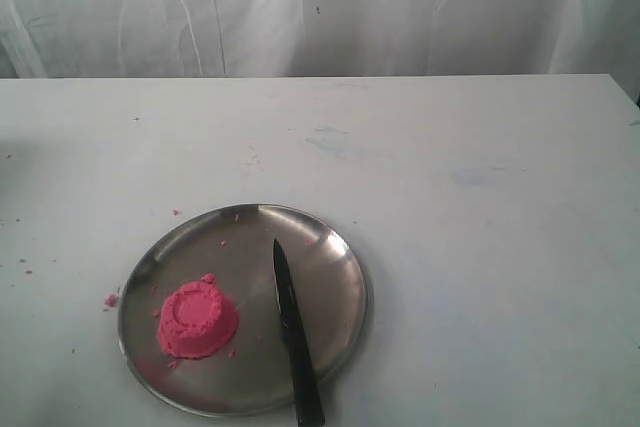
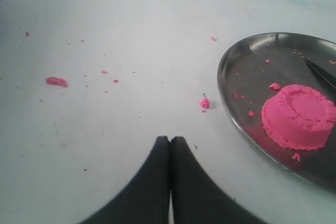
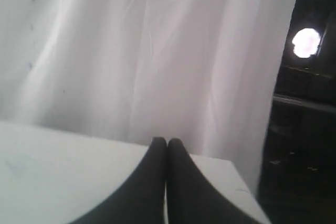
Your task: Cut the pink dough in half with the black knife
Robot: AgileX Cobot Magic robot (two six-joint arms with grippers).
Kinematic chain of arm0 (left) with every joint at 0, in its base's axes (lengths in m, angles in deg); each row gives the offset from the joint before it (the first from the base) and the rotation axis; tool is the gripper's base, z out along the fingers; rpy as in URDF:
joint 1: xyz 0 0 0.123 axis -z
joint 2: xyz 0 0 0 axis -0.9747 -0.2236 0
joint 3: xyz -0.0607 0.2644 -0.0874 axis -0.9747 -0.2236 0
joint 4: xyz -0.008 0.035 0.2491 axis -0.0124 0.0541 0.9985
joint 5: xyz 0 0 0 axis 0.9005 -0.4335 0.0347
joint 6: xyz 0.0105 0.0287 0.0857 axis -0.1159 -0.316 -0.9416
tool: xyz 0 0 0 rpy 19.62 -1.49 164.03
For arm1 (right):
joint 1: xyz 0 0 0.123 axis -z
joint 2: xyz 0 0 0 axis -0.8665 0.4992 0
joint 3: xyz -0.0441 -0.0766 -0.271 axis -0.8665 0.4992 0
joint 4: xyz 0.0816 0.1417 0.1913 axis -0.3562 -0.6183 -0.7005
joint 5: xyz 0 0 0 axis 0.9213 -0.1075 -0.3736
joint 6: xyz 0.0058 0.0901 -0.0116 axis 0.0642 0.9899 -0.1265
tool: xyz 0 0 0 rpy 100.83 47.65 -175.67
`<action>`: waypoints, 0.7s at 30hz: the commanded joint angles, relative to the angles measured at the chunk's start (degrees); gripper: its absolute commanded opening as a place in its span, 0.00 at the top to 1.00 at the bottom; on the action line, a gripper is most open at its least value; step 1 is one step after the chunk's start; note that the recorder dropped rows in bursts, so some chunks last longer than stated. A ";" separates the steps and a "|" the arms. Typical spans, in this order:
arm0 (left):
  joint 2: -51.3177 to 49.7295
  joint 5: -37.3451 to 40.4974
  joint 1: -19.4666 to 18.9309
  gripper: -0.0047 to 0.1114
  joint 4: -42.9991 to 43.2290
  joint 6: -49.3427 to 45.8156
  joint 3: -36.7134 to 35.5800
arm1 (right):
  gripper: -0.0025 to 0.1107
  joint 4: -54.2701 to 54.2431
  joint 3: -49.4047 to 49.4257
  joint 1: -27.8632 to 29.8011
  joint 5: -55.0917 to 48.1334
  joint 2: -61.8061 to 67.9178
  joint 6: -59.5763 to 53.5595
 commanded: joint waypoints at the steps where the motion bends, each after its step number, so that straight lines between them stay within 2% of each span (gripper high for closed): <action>1: 0.30 -3.85 0.40 0.96 -0.14 -0.01 -0.25 | 0.98 -1.34 0.14 -0.19 9.79 -0.33 23.31; 6: 0.30 -19.39 0.40 0.96 -0.68 1.90 -0.25 | 0.98 -1.60 0.14 -0.19 24.58 -0.33 33.91; 10: 0.30 -32.85 0.40 0.96 -0.68 1.47 -0.25 | 0.98 -2.53 -0.93 -0.19 38.03 -0.33 34.85; 14: 0.30 -46.96 0.40 0.96 -0.68 -6.62 -0.25 | 0.98 -6.00 -8.78 -0.19 40.85 -0.33 35.00; 17: 0.30 -50.25 0.40 0.96 -0.68 -14.83 -0.25 | 0.98 -6.88 -16.42 -0.19 39.40 -0.33 34.37; 21: 0.30 -45.75 0.40 0.96 -0.73 -18.90 0.58 | 0.98 -6.12 -25.45 -0.19 36.97 3.37 30.40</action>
